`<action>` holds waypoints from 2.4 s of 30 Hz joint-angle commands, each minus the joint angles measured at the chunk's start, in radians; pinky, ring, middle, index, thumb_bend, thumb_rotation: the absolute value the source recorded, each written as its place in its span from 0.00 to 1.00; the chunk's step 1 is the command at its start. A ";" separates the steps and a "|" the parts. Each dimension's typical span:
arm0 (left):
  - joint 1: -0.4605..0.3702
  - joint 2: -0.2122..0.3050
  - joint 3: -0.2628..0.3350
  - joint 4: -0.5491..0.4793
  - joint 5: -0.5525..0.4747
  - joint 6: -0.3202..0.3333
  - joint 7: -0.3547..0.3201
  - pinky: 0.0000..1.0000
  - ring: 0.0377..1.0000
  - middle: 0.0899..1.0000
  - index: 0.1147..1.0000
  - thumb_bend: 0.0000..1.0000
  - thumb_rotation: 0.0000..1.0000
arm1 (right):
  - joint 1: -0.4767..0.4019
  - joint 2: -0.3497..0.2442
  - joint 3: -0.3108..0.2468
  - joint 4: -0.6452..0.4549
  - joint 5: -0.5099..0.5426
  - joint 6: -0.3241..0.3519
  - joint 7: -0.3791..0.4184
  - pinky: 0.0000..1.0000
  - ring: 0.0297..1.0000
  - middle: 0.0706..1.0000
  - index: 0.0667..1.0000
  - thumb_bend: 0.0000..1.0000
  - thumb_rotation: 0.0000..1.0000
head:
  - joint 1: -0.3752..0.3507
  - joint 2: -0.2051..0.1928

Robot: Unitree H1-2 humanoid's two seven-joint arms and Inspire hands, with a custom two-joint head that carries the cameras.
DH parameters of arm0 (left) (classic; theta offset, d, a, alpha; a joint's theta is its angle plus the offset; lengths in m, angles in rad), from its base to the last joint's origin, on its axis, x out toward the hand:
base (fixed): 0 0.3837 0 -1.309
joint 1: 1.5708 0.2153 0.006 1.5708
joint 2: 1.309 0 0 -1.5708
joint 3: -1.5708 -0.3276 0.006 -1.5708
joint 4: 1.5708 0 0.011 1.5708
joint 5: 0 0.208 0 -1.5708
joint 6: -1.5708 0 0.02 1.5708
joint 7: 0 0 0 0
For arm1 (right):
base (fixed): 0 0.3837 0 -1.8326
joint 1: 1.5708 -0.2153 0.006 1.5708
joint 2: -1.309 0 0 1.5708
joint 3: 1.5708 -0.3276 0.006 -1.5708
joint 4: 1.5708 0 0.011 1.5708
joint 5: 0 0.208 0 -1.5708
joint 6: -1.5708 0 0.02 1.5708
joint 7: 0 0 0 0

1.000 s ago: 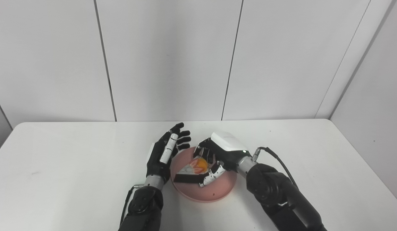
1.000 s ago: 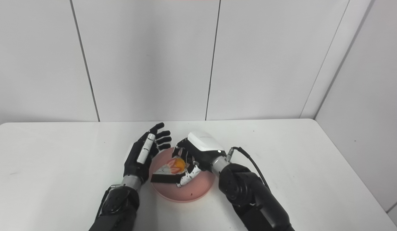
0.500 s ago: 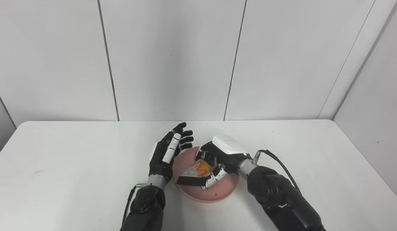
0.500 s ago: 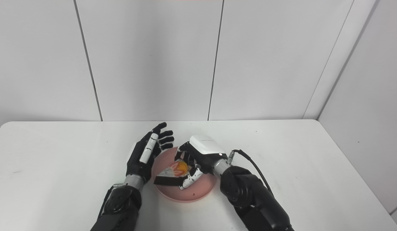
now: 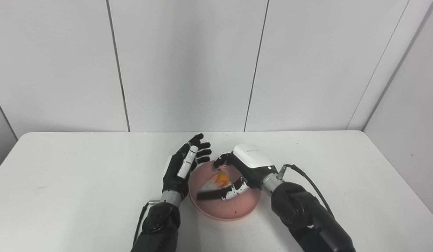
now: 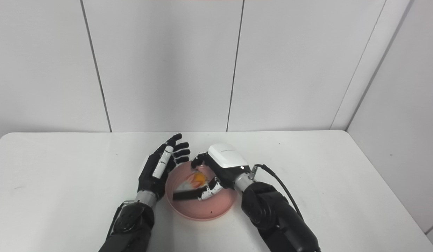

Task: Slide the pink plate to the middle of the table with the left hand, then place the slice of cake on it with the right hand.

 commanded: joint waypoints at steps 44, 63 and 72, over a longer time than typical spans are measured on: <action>0.298 0.076 -0.065 -0.389 0.183 0.157 0.190 0.99 0.98 0.98 0.98 0.56 0.83 | 0.086 0.272 -0.524 0.485 0.896 -0.446 -0.308 0.69 0.73 0.77 0.79 0.74 1.00 | 0.065 0.016; 0.294 0.063 -0.080 -0.372 0.212 0.150 0.229 1.00 0.99 1.00 1.00 0.58 0.88 | 0.097 0.259 -0.496 0.473 0.881 -0.378 -0.270 0.69 0.74 0.77 0.75 0.73 0.99 | 0.071 0.022; 0.292 0.062 -0.080 -0.374 0.212 0.163 0.228 1.00 0.99 0.99 1.00 0.59 0.86 | 0.101 0.252 -0.485 0.456 0.874 -0.348 -0.259 0.70 0.76 0.78 0.75 0.70 1.00 | 0.070 0.021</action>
